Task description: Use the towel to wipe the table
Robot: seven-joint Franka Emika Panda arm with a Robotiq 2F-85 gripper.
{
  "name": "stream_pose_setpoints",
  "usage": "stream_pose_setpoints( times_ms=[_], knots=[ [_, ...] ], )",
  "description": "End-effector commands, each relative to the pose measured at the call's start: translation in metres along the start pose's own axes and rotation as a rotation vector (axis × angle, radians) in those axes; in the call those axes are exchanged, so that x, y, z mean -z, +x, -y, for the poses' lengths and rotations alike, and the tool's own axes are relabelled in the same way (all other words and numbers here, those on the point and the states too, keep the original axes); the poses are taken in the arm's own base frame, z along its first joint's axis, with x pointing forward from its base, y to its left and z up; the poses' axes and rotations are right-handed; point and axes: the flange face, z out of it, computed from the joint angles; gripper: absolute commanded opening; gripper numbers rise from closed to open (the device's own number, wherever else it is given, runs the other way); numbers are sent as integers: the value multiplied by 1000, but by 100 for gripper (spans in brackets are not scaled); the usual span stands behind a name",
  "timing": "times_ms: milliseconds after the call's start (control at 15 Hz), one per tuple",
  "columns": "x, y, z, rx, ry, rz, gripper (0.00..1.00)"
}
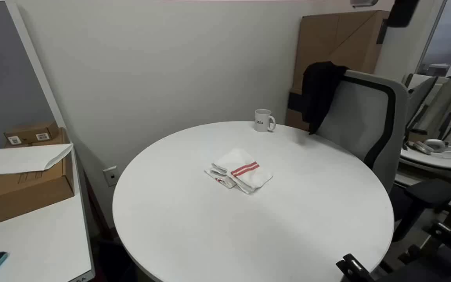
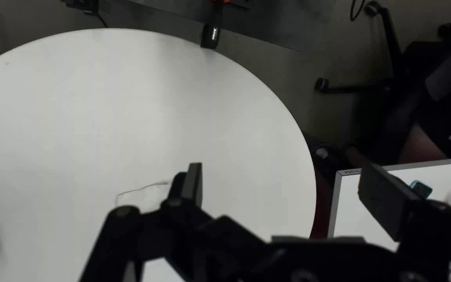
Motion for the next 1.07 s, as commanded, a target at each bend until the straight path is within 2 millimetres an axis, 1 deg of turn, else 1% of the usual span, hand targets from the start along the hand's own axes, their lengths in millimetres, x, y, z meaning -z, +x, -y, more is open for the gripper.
stream_pose_setpoints(
  times_ms=[0, 133, 267, 400, 467, 667, 1000],
  knots=[
    [1, 0, 0, 0, 0, 1, 100],
    [-1, 2, -2, -4, -6, -2, 100],
    [-7, 18, -12, -3, -11, -18, 100],
    [-18, 47, -24, 3, -44, -50, 100],
    [-27, 70, -35, -3, -75, -83, 100],
    [-45, 109, -55, -35, -110, -149, 100],
    [-76, 189, -80, -81, -114, -210, 100]
  ],
)
